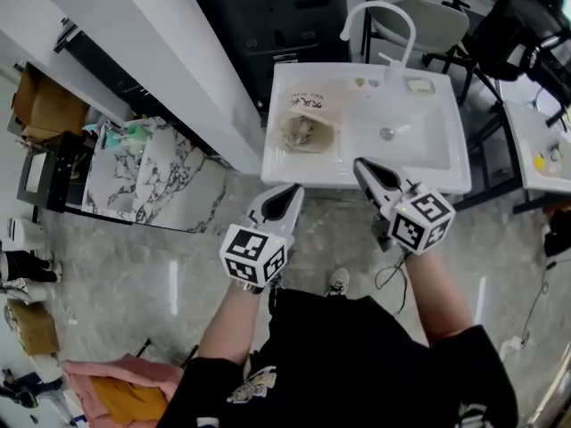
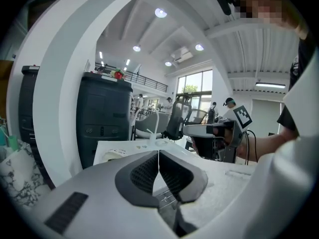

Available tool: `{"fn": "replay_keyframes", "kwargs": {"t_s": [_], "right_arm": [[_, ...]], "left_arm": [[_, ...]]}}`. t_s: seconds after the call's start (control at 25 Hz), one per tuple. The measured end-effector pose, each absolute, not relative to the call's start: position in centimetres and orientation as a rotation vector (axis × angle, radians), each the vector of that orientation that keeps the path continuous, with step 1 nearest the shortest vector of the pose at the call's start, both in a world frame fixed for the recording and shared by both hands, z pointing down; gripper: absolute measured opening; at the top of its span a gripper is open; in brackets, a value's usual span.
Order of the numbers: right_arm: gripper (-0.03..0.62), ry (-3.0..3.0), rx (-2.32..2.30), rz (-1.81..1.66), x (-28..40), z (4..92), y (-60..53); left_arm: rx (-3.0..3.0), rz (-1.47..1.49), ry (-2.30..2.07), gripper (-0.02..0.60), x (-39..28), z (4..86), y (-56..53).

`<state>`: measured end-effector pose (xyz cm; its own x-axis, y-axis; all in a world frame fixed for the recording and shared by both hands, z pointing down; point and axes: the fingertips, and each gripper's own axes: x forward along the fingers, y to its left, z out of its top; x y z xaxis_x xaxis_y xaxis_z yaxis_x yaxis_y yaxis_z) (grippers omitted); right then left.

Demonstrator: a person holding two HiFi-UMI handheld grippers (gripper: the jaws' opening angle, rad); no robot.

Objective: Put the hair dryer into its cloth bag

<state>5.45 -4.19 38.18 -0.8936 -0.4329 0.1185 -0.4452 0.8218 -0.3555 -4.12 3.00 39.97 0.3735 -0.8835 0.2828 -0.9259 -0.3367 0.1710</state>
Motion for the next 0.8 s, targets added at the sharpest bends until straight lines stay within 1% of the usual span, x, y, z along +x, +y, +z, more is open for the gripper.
{"fn": "replay_keyframes", "kwargs": {"t_s": [0.36,0.56,0.8], "right_arm": [[-0.003,-2.954,0.717,0.642,1.5,38.8,-1.8],[-0.003,-2.936,0.778,0.668,-0.9,38.7,0.0],[-0.003,-2.898,0.886,0.635,-3.0,38.4,2.2]], "left_arm": [[2.326,0.207,-1.576,0.005,-7.7,40.3,5.3],[2.335,0.145,-1.502,0.005,-10.4,40.1,6.9],[2.400,0.149,-1.433,0.005,-12.9,39.8,8.3]]}}
